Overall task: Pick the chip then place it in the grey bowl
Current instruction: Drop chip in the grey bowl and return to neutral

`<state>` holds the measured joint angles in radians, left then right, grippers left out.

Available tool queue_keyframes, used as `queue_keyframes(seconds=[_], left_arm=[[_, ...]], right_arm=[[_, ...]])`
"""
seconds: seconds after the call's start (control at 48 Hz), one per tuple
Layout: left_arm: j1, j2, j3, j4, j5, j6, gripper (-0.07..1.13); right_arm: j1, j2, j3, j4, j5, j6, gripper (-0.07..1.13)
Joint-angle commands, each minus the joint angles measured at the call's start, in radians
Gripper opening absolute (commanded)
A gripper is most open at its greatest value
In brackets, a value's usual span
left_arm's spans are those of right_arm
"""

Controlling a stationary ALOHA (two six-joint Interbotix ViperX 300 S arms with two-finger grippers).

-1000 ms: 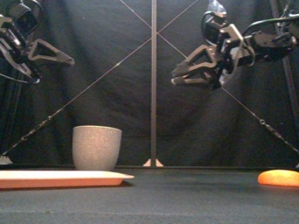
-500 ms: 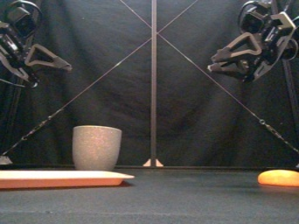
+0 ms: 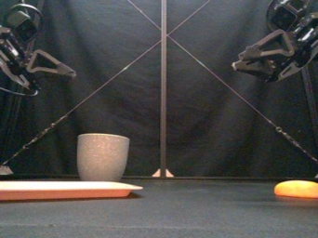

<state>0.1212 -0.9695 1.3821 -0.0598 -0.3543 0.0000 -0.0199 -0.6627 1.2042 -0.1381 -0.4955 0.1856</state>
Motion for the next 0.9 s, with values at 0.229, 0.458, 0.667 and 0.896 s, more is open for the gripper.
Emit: queue_keyframes(seconds=[0.229,0.458,0.667,0.896], left_arm=[[0.002,0.002,-0.025,-0.005,-0.015,0.002,-0.02],[0.002,0.003,-0.020,-0.005,-0.015,0.003,-0.02],[0.002,0.002,-0.012,-0.006,-0.015,0.003,-0.02],[0.002,0.002,-0.026,-0.006,-0.025,0.002,-0.02]], right_arm=[[0.000,0.011,-0.005,0.000,-0.008,0.002,0.74],[0.000,0.018,-0.014,0.000,-0.008,0.002,0.74],[-0.003,0.021,-0.011,-0.005,-0.008,-0.002,0.74],[-0.008,0.021,-0.023,-0.009,-0.008,-0.008,0.74]])
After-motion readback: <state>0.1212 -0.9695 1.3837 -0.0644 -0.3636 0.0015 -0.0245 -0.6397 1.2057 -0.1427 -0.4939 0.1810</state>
